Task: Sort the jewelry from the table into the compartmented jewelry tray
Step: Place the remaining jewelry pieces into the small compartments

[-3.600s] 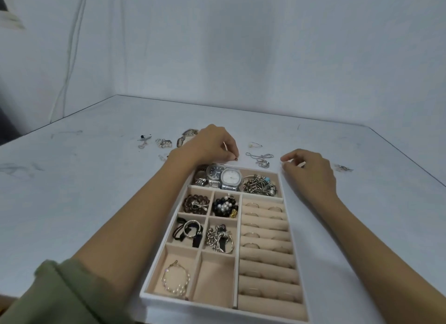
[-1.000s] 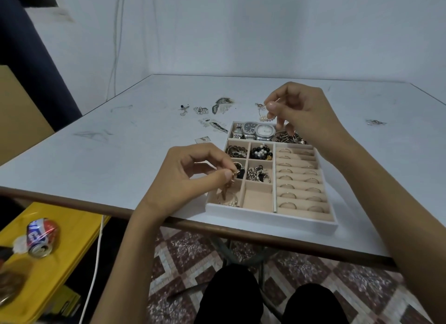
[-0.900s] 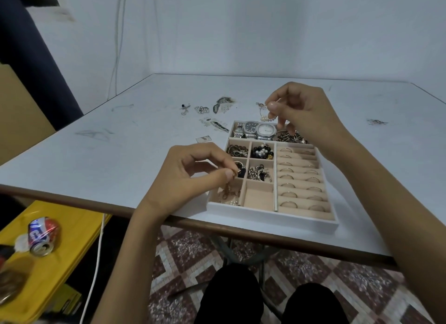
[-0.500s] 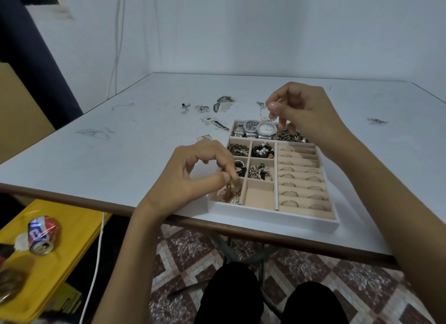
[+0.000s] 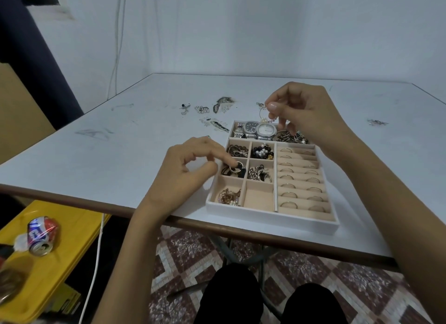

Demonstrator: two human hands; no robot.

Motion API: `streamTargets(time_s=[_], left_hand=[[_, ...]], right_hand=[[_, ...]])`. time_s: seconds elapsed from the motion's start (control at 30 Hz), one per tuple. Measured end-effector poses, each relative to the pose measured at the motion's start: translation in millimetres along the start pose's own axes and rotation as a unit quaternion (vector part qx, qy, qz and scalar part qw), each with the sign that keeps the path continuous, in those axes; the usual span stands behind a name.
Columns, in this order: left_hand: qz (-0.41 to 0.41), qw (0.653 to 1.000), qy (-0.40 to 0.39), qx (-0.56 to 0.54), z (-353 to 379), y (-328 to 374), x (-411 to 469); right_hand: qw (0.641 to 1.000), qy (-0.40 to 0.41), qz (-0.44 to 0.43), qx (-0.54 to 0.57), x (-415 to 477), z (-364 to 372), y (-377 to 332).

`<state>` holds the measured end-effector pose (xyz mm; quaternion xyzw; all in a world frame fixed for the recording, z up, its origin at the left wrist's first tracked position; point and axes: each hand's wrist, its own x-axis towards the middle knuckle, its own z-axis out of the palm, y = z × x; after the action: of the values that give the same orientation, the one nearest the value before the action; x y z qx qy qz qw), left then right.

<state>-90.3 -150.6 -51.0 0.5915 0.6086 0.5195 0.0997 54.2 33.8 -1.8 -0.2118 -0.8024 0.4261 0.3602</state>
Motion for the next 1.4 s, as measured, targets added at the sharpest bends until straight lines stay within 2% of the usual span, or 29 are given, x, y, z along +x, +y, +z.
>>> streamTargets(time_s=[0.07,0.13,0.23,0.33,0.5,0.6,0.9,1.23,1.4], left_hand=[[-0.024,0.993,0.080,0.086,0,-6,2],[-0.061,0.978,0.099,0.172,-1,-13,5],[-0.148,0.950,0.007,0.274,-1,-19,6],[-0.179,0.919,-0.072,0.345,3,-21,6],[-0.191,0.896,-0.109,0.385,5,-18,9],[-0.192,0.894,-0.112,0.389,5,-17,9],[-0.182,0.902,-0.098,0.380,5,-17,8],[-0.183,0.904,-0.095,0.373,5,-14,8],[-0.183,0.906,-0.092,0.369,5,-15,8]], right_hand=[[1.000,-0.015,0.002,0.006,-1,0,-2],[0.999,-0.043,0.006,0.022,-3,-1,-5],[0.992,-0.118,0.006,0.031,-8,0,-9],[0.978,-0.207,0.004,0.014,-12,0,-14],[0.927,-0.374,-0.005,-0.021,-21,6,-23],[0.901,-0.433,0.009,-0.035,-25,11,-26],[0.885,-0.457,0.001,-0.087,-28,14,-29],[0.885,-0.460,0.005,-0.077,-29,14,-28],[0.883,-0.461,-0.025,-0.087,-28,13,-25]])
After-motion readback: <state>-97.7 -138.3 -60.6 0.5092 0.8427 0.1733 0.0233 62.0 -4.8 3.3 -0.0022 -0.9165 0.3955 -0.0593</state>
